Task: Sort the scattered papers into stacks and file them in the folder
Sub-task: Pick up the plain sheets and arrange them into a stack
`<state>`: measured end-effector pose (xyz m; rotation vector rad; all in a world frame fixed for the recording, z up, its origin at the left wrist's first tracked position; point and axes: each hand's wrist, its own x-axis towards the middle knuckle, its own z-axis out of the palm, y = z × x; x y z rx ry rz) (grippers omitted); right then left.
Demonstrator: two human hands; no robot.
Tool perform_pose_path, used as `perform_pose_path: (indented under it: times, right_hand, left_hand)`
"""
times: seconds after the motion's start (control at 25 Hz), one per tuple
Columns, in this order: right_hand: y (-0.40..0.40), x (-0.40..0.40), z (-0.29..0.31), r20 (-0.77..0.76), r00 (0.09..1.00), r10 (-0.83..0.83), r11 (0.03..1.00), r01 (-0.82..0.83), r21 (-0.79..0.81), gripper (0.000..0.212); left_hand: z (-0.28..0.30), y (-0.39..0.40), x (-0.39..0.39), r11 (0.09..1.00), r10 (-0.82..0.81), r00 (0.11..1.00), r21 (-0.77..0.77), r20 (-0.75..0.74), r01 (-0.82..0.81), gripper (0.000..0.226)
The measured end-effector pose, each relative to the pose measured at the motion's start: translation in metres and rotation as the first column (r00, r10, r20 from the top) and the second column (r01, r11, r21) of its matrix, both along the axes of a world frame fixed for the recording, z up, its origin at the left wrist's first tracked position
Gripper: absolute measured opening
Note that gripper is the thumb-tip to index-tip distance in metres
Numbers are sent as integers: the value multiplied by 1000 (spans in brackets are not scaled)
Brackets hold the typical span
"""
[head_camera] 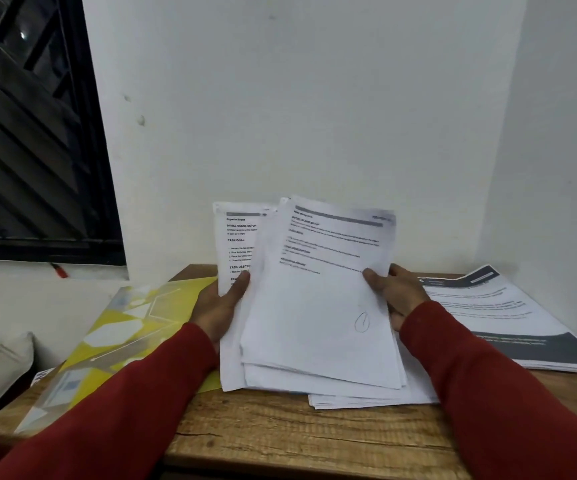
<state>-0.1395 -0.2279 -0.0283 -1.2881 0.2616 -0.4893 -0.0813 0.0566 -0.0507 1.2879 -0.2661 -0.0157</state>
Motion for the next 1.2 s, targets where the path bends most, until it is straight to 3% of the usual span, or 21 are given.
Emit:
perform_pose_path:
  times: [0.12, 0.28, 0.4, 0.56, 0.84, 0.92, 1.04, 1.08, 1.2]
  right_hand:
    - [-28, -4, 2, 11, 950, -311, 950, 311, -6, 9]
    - [-51, -16, 1, 34, 894, -448, 890, 441, 117, 35]
    - [-54, -8, -3, 40, 907, -418, 903, 411, 124, 37]
    - [-53, -1, -4, 11, 936, -353, 930, 349, 112, 18]
    - [-47, 3, -4, 22, 961, -275, 950, 268, 162, 20]
    - [-48, 4, -5, 23, 964, -264, 952, 256, 165, 17]
    - [-40, 2, -3, 47, 984, -170, 971, 159, 177, 27]
    - [-35, 1, -2, 58, 990, -129, 977, 117, 176, 30]
    - [-22, 1, 0, 60, 998, -22, 991, 13, 134, 31]
  left_hand:
    - [1, -1, -1, 999, 32, 999, -23, -26, -33, 30]
    - [2, -1, -2, 1000, 25, 999, -11, -36, -25, 30]
    - [2, -1, -1, 1000, 28, 999, 5, -31, -28, 31]
    - [3, -1, -2, 999, 47, 999, 21, -25, -47, 28]
    - [3, -1, -2, 998, 46, 999, 40, -6, -46, 18]
    - [5, -1, -4, 992, 89, 993, 83, 80, -96, 25]
    - [4, 0, -5, 959, 117, 942, 212, 314, -190, 70]
    - [4, 0, -7, 955, 86, 933, 236, 350, -177, 76]
    - [3, -2, -5, 947, 20, 928, 292, 372, -137, 57]
